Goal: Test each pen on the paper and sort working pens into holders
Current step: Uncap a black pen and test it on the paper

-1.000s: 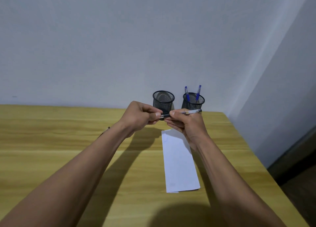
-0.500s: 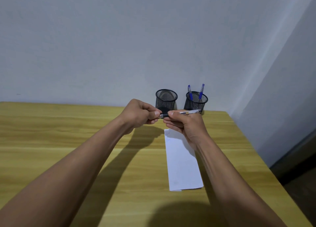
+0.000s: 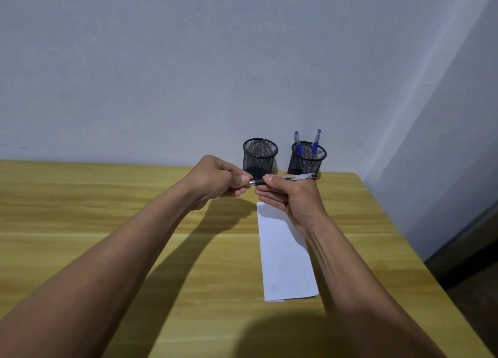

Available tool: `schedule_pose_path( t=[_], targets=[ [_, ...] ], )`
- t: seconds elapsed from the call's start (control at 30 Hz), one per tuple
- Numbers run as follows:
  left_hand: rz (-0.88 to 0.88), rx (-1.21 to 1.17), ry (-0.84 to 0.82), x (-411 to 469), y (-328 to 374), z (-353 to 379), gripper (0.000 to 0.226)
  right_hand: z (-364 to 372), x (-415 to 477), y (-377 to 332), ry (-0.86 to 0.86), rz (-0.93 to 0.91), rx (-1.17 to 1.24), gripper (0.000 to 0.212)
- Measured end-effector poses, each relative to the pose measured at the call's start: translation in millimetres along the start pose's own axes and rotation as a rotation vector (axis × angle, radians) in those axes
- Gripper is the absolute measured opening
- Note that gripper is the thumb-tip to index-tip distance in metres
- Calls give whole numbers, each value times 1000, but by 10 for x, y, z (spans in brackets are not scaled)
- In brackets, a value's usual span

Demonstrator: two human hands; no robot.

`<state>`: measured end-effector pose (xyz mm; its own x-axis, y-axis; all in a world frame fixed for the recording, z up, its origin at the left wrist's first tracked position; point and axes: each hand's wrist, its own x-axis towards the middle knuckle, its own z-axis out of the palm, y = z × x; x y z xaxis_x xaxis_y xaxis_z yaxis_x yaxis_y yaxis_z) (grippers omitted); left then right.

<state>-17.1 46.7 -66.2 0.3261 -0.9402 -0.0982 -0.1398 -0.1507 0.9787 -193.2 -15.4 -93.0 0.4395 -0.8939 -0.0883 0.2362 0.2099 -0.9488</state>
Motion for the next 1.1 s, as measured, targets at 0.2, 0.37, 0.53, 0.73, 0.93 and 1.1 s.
schedule_pose_path(
  t=[0.2,0.37,0.53,0.73,0.93,1.1],
  targets=[
    [118,264,167,38,-141,-246,14,-248,5,-52,116,7,104,9],
    [38,77,74,26,-222,-274,7,-458,-3,-64,109,6,-80,11],
    [158,312,156,297,-348,19,12,-214,-25,79,43,-33,-226,8],
    [184,519,148,508,-609,388,12,-245,-23,331,22,3,-231,13],
    [196,521,187,574,-720,583,15,-285,-41,440,130,-44,-203,13],
    [240,659,250,294,-729,442,23,-362,-33,556,192,-51,-155,15]
  ],
)
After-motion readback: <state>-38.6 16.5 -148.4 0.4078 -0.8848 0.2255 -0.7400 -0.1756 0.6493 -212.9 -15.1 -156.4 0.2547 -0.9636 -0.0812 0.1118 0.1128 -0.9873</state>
